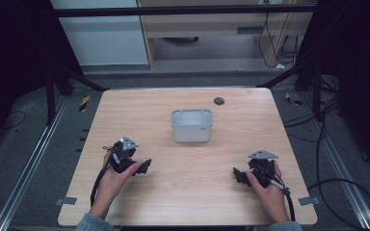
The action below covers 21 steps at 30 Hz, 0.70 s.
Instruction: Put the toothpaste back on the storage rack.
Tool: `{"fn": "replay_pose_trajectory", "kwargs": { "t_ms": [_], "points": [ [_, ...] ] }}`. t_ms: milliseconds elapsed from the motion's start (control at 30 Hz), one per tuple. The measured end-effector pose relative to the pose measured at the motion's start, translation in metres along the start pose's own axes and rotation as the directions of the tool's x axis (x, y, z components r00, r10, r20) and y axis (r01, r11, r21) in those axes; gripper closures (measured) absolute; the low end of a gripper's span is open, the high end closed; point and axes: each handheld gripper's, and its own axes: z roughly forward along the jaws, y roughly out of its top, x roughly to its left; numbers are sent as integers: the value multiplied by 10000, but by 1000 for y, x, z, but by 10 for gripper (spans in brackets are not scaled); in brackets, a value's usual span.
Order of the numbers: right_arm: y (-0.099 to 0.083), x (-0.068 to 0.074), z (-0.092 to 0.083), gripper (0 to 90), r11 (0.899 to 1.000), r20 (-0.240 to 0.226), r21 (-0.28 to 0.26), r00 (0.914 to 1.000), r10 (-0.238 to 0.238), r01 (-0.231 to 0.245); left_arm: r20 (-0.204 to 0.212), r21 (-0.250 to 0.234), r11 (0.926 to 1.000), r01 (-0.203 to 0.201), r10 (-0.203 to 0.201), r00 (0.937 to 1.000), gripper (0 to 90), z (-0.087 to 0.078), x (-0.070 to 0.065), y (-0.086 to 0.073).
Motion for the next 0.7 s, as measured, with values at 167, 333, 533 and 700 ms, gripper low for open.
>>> {"fn": "replay_pose_trajectory", "kwargs": {
  "t_ms": [167, 333, 533, 700],
  "points": [
    [0, 0, 0, 16, 10000, 1, 0, 10000, 0, 0, -280, 617, 9981, -38, 56, 9996, 59, -10, 16, 6],
    [0, 0, 0, 16, 10000, -8, -5, 10000, -7, 7, -693, 1169, 9929, -218, 300, 9971, 58, -21, 29, 9],
    [0, 0, 0, 16, 10000, 24, -15, 10000, -79, 79, -1030, 2089, 9777, 222, -6, 9947, 71, -26, 54, -1],
    [0, 0, 0, 16, 10000, 28, -12, 10000, -81, 81, -1087, 2506, 9669, 480, -212, 9939, 95, -30, 67, -4]
  ]
}}
